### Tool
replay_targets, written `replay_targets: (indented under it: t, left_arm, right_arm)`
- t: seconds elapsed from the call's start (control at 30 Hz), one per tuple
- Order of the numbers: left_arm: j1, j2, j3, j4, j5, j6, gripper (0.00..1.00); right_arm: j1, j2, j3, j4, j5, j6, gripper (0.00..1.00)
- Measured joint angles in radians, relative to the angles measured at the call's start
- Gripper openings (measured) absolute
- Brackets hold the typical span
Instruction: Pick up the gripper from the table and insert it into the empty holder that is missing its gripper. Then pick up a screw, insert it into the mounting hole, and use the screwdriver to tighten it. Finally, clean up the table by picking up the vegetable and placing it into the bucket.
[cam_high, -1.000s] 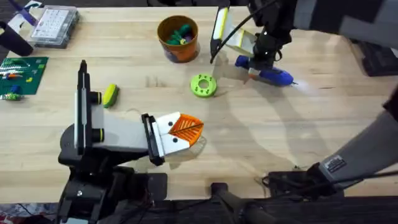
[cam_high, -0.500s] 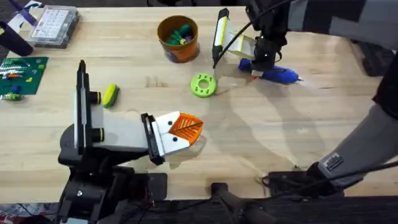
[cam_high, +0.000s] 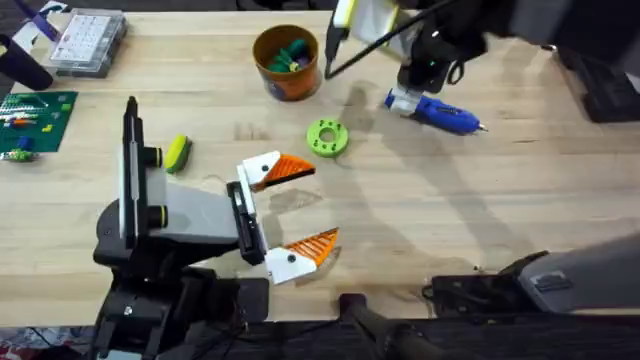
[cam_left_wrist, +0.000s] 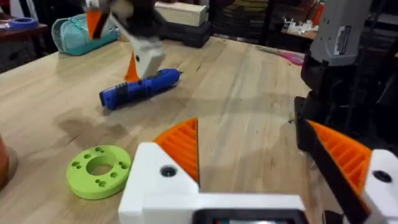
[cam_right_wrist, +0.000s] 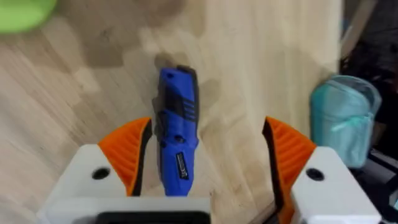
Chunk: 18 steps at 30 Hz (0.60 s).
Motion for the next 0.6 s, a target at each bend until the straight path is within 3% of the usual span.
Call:
replay_targets:
  t: [0.13, 0.33, 0.47, 0.6]
  left_arm:
    - [0.000, 0.000, -0.001, 0.009, -0.004, -0.005, 0.986]
    - [0.010, 0.000, -0.003, 0.162, -0.096, -0.089, 0.985]
    - [0.044, 0.035, 0.031, 0.145, -0.147, -0.112, 0.985]
    - [0.101, 0.136, 0.146, 0.062, -0.176, -0.106, 0.985]
  right_arm:
    - [0.018, -0.111, 0.001, 0.000, -0.028, 0.113, 0.995]
    - [0.024, -0.244, 0.001, -0.004, -0.086, 0.379, 0.995]
    - [0.024, -0.321, 0.001, -0.004, -0.100, 0.521, 0.995]
    - [0.024, -0.391, 0.001, -0.030, -0.106, 0.631, 0.995]
